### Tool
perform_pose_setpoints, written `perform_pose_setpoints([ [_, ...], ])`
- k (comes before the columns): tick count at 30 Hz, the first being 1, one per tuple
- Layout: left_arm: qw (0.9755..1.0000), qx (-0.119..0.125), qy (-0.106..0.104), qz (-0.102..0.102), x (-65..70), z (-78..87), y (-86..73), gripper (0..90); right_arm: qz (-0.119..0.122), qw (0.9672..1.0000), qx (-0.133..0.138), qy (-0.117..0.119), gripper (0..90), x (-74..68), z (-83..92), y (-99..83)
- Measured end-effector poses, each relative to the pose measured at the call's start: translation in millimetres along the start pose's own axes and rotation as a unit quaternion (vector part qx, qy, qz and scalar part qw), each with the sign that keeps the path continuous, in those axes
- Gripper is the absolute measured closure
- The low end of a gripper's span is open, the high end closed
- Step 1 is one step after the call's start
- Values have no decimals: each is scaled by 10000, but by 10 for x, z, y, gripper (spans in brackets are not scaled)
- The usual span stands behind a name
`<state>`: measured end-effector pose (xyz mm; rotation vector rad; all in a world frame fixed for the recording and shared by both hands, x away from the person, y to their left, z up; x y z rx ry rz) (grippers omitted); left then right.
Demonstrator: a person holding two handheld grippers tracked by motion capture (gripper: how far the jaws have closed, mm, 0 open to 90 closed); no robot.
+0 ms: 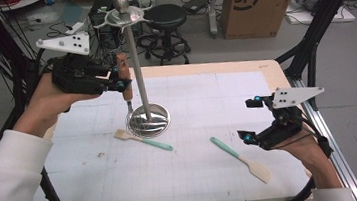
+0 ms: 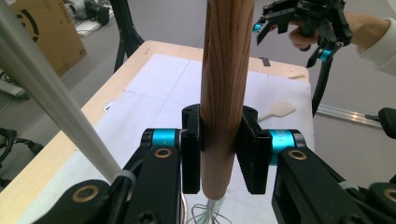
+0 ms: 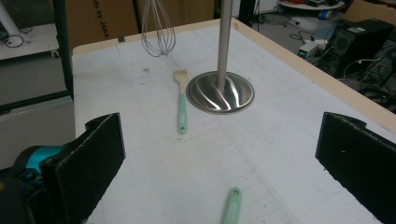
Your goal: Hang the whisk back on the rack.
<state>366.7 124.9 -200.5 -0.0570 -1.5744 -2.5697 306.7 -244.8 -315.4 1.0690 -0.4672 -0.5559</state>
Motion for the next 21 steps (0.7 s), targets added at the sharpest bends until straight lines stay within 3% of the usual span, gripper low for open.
perform_pose_setpoints([
  [7,10000,44,-5,69,-104,46,72,730,-44,9999,14,-111,4,45,114,-98],
  [21,9997,-3,-42,247,-214,91,258,730,-114,9998,18,-131,4,131,125,-165],
])
Point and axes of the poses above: each handheld gripper's, and its own axes: z roughly backward along the jaws, y roughly out of its top, x roughly to its right, the point moved 6 cm from there along -z, roughly forward along the jaws, and after that the axes turned 13 degrees about -y, right-handed, at the moved point
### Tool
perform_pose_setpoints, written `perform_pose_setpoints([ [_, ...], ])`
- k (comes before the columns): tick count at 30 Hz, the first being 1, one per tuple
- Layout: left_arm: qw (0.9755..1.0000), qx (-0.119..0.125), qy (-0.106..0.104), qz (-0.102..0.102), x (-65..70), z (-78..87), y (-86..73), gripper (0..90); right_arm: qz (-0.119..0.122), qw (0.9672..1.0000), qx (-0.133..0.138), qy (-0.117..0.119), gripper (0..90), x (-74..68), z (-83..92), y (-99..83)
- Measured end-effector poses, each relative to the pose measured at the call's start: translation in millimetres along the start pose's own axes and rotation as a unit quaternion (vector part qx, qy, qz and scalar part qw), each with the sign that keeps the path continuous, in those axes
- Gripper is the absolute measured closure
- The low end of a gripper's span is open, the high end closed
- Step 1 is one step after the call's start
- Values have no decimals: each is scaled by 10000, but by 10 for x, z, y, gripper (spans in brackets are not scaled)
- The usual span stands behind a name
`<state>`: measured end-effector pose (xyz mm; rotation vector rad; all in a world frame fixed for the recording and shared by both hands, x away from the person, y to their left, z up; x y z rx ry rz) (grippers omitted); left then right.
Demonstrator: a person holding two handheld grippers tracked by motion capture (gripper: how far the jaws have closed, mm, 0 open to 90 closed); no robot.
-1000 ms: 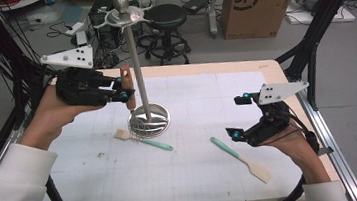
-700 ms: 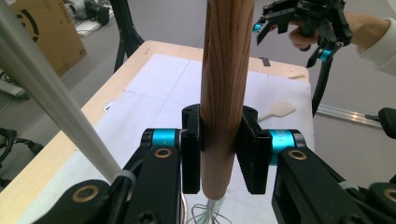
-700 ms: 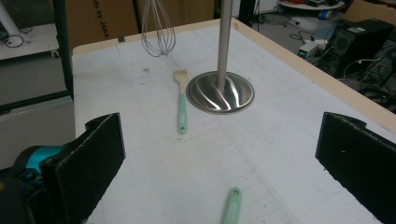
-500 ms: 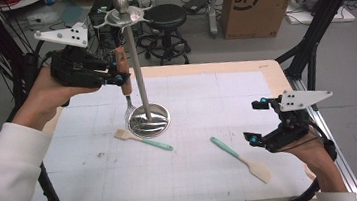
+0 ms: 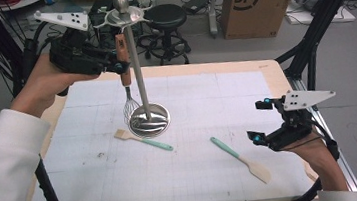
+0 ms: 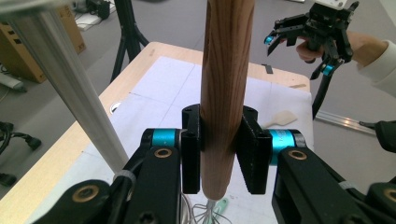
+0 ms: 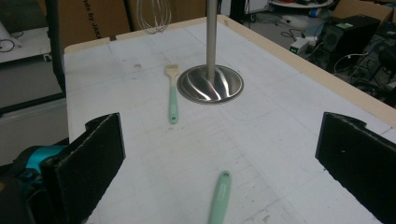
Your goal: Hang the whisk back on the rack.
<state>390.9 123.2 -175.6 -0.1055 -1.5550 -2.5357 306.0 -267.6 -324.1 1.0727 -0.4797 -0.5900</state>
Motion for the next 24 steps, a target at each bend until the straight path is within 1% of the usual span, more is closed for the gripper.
perform_pose_setpoints([
  [5,10000,-1,-4,19,-39,4,55,730,-10,10000,-15,23,4,2,-5,-1],
  [8,10000,17,-2,69,-72,-1,54,730,-42,10000,5,25,4,11,2,1],
  [10,10000,16,6,95,-93,-5,53,730,-3,10000,17,17,4,23,3,-1],
  [13,10000,28,-3,96,-112,-14,56,730,-53,10000,28,39,4,28,7,-3],
  [15,9999,31,-21,106,-125,-23,53,729,-46,10000,20,36,4,35,5,-11],
  [22,9999,10,24,105,-143,-95,74,730,-74,9999,32,62,4,46,-10,-15],
  [24,9999,29,41,116,-144,-107,82,730,-39,10000,32,73,4,46,-15,-16],
])
Point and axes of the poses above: each handheld gripper's, and its own axes: z roughly backward along the jaws, y roughly out of its top, x roughly to its right, the point moved 6 cm from there along -z, roughly forward along the jaws, and after that the axes turned 13 degrees about -y, right-handed, at the moved point
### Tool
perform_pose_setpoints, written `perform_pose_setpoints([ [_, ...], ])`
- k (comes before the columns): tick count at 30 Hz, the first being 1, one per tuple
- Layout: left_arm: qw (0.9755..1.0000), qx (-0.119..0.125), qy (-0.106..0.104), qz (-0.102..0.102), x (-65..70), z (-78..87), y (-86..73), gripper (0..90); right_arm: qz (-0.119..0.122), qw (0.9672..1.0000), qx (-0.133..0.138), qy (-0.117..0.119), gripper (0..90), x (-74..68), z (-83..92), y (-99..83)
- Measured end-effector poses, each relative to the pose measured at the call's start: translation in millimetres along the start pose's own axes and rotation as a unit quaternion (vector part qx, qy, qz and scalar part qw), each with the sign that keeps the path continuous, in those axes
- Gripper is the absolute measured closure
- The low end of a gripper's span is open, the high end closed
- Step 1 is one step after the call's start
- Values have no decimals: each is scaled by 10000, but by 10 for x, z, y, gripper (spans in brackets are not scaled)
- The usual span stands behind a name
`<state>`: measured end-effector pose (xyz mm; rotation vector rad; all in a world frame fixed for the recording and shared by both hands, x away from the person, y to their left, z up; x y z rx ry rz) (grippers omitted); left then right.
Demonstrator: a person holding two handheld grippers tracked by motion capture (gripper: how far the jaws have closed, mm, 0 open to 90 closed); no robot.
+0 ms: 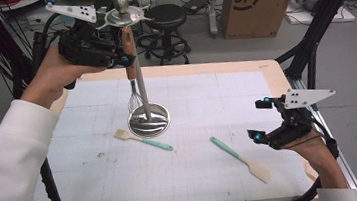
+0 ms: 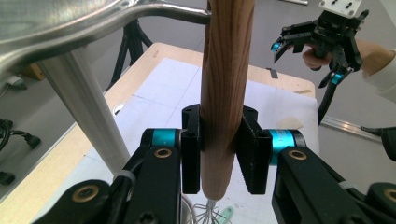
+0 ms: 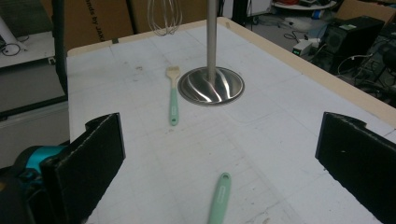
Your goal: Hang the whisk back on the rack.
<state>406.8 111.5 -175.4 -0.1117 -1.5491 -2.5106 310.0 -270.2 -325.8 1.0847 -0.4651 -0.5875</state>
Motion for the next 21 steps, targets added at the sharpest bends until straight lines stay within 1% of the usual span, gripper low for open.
perform_pose_setpoints([
  [3,10000,19,26,8,-8,-19,5,729,-23,10000,5,-1,4,2,-2,-2],
  [6,10000,10,-9,-3,-25,-20,1,729,-36,10000,14,18,4,4,-2,-5],
  [11,9999,126,-7,-8,-31,-24,23,729,-38,10000,9,13,4,16,-6,-11],
  [15,9999,95,-1,44,-47,-42,14,729,-34,10000,12,-1,4,22,-16,-11],
  [17,10000,86,24,17,-56,-50,15,729,-32,10000,18,28,4,17,-21,-8],
  [19,9999,102,35,64,-71,-56,15,729,-35,10000,14,33,4,15,-25,-9],
  [21,9999,94,58,53,-85,-55,7,729,-48,10000,2,42,4,14,-24,-11],
])
Point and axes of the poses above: each handheld gripper's, and its own axes: z roughly backward along the jaws, y roughly out of its top, x roughly to its right, the point moved 6 cm from there along -z, roughly forward along the jaws, and after that the axes turned 13 degrees about -y, right-handed, at the moved point
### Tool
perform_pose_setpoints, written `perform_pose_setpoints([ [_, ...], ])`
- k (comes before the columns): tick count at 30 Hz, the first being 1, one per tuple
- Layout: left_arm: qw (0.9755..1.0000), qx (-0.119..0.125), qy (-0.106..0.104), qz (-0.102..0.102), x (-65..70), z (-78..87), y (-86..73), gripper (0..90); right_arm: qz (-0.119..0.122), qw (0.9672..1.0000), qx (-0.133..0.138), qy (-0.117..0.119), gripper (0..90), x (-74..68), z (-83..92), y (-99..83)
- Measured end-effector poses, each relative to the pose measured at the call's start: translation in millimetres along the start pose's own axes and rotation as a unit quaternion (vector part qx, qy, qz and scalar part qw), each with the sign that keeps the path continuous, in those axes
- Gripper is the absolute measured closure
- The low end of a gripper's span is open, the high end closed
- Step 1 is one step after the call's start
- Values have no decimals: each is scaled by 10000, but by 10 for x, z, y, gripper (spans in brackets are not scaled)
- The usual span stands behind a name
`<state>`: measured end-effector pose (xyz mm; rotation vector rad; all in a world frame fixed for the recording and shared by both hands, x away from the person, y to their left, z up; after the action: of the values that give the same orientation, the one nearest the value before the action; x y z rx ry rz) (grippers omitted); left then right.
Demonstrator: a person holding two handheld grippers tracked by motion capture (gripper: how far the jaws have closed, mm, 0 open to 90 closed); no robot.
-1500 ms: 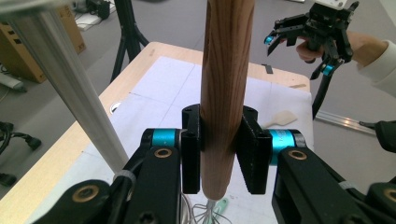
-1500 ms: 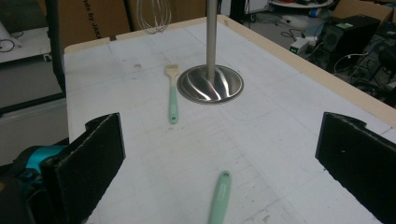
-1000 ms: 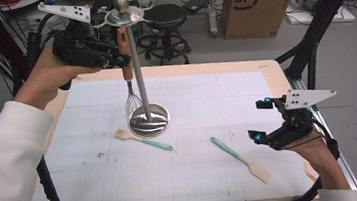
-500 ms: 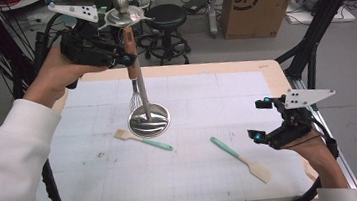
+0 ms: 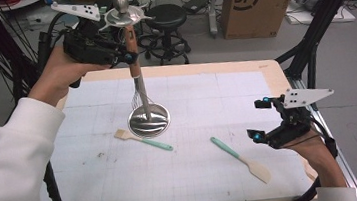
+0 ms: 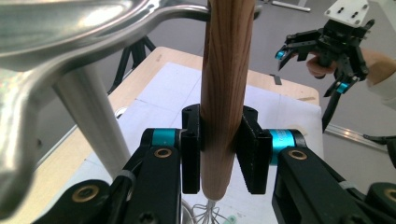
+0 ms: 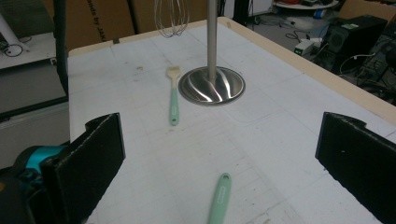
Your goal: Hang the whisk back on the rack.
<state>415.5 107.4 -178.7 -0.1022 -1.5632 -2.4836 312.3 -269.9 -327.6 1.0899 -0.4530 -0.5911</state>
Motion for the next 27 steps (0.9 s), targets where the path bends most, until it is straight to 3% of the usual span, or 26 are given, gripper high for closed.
perform_pose_setpoints([
  [11,9999,19,88,55,-26,8,-12,726,14,10000,-8,17,4,8,-25,-4],
  [19,9993,67,348,143,-47,46,-33,705,4,10000,-15,24,4,-3,-31,-4],
  [23,9976,-90,634,259,-50,83,-72,619,-11,10000,28,-62,4,4,-20,1],
  [27,9973,-81,725,120,6,120,-63,492,-26,10000,21,-55,4,-1,-20,-10],
])
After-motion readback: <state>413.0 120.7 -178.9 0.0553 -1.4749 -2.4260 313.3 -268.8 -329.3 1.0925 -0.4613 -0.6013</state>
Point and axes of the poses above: each handheld gripper's, and its own axes: z roughly backward along the jaws, y roughly out of its top, x roughly to its right, the point moved 6 cm from there along -z, roughly forward along the jaws, and after that the axes turned 13 degrees about -y, right-handed, at the moved point
